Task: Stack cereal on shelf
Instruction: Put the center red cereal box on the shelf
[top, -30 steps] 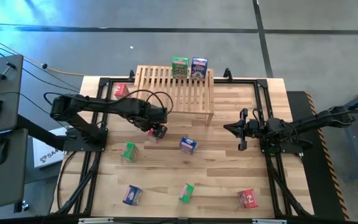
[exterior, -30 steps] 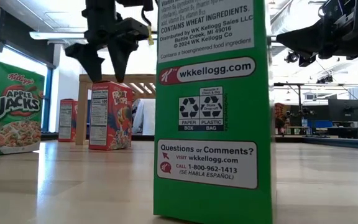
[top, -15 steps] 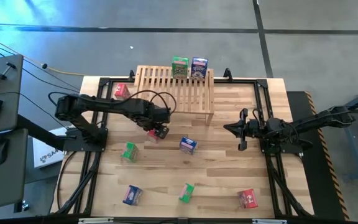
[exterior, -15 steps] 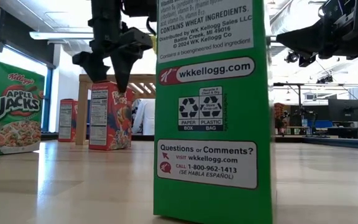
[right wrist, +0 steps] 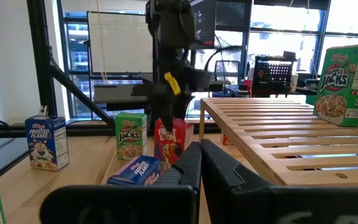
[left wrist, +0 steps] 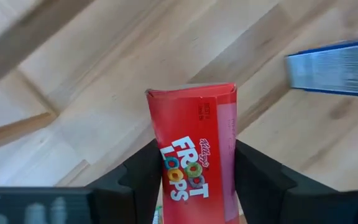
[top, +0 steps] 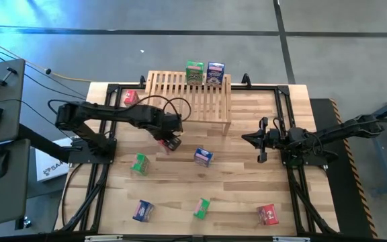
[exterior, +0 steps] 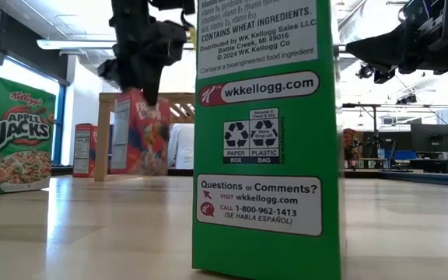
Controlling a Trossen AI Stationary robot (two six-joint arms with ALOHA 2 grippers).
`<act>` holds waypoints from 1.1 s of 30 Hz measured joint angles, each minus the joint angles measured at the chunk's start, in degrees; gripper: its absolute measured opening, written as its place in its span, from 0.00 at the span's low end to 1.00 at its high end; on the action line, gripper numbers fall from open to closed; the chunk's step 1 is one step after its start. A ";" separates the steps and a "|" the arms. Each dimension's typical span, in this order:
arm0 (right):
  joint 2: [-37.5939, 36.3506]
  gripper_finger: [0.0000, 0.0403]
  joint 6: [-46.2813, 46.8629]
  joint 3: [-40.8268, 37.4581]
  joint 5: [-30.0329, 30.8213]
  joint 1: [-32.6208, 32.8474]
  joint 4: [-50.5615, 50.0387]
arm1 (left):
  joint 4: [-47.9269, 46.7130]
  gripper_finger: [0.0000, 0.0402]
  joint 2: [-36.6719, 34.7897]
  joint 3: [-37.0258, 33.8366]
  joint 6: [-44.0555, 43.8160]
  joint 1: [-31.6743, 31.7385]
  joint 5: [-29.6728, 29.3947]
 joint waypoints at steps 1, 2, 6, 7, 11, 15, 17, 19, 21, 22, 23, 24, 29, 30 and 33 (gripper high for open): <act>-0.01 0.00 0.00 0.00 0.00 0.00 0.03 | 0.16 0.40 -0.86 0.00 0.36 -0.19 0.20; -0.02 0.00 0.00 0.00 -0.01 0.02 0.03 | 0.32 0.40 -1.79 0.00 0.63 -0.43 0.71; -0.02 0.00 0.00 0.00 0.00 0.00 0.02 | 1.14 0.38 -5.44 0.00 1.03 -1.99 2.12; 0.00 0.00 0.00 0.00 0.00 0.00 0.06 | 1.52 0.37 -6.49 0.00 1.37 -2.55 2.19; -0.02 0.00 0.00 0.00 0.00 0.02 0.06 | 3.94 0.37 -10.15 0.00 1.64 -5.03 2.40; -0.02 0.00 0.44 0.00 0.00 0.00 0.06 | 6.98 0.37 -14.13 0.00 4.38 -7.11 1.88; 0.00 0.00 0.44 0.00 -0.02 0.00 0.06 | 7.95 0.37 -16.22 0.00 4.93 -7.59 1.08; -0.01 0.00 0.65 0.00 -0.02 0.00 0.06 | 8.81 0.37 -18.30 0.00 5.33 -7.58 0.54; -0.02 0.00 0.86 0.00 0.00 0.00 0.07 | 10.28 0.37 -20.24 0.00 6.82 -7.56 0.36; -0.02 0.00 0.87 0.00 -0.02 0.00 0.06 | 11.24 0.37 -21.06 0.00 7.60 -7.56 0.35; 0.00 0.00 0.87 0.00 -0.02 0.01 0.06 | 11.98 0.37 -21.86 0.00 8.35 -7.56 0.35; -0.01 0.00 0.87 0.00 0.00 0.00 0.06 | 12.79 0.37 -22.57 0.00 9.25 -7.58 0.35; 0.00 0.00 0.87 0.00 -0.02 0.01 0.06 | 18.24 0.37 -25.47 0.02 14.61 -7.52 0.37; -0.01 0.00 0.87 0.00 0.00 0.00 0.06 | 19.11 0.37 -25.86 0.02 15.75 -7.28 0.39; -0.02 0.00 0.87 0.00 0.00 0.01 0.08 | 20.79 0.37 -26.63 0.59 18.80 -6.40 0.46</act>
